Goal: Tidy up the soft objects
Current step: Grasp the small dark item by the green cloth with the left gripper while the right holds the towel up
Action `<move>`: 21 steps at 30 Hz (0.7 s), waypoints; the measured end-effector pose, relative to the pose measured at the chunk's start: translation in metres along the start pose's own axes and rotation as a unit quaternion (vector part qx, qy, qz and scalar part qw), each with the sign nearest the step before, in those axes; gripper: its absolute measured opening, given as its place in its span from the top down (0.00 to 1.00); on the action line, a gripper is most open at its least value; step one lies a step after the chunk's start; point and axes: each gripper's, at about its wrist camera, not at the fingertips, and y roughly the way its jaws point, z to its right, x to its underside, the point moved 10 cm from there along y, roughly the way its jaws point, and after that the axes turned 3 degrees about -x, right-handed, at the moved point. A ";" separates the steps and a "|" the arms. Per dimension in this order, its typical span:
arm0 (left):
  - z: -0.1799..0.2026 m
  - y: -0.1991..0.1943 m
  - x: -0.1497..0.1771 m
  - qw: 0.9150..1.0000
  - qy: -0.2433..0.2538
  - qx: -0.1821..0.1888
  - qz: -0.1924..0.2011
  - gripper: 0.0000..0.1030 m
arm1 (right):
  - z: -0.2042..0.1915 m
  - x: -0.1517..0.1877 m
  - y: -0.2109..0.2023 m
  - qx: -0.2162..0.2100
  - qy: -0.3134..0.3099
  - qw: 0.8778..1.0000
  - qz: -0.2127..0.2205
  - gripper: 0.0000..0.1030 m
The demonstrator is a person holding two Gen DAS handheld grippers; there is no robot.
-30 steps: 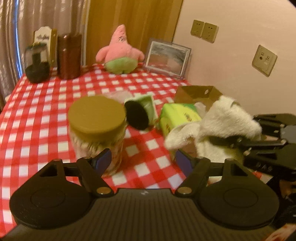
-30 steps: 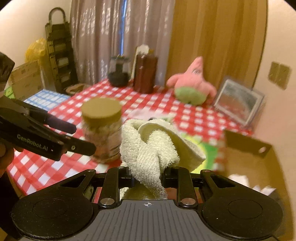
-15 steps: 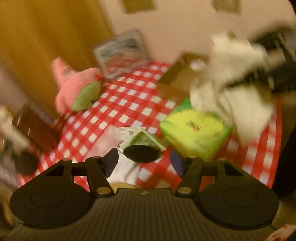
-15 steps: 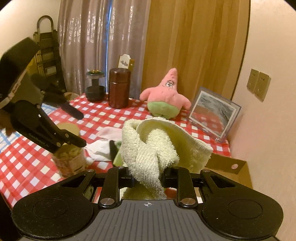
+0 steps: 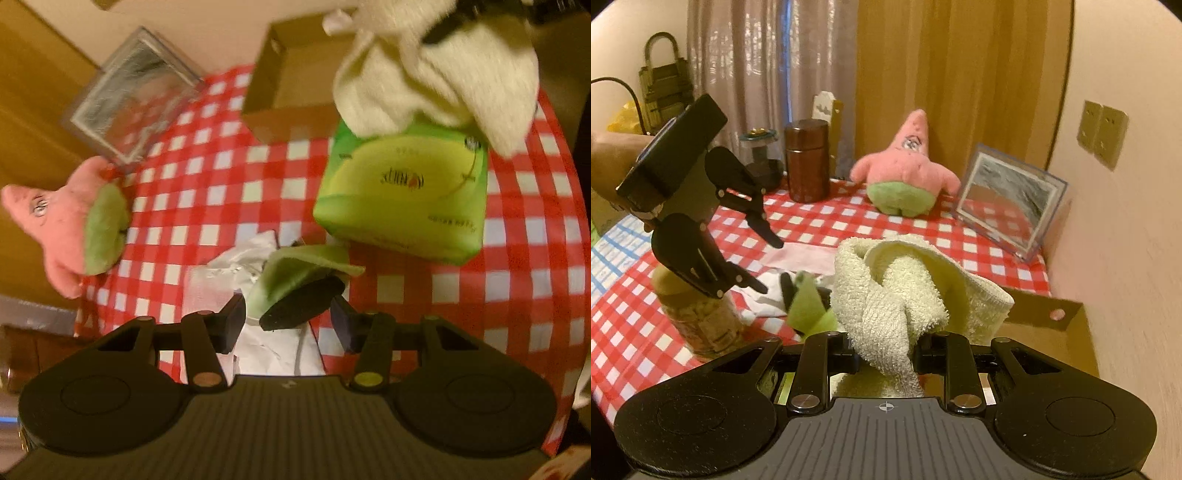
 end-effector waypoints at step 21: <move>0.010 0.039 0.012 0.996 0.065 0.032 -0.048 0.87 | 0.037 0.017 0.021 0.046 0.058 0.997 -0.012 0.76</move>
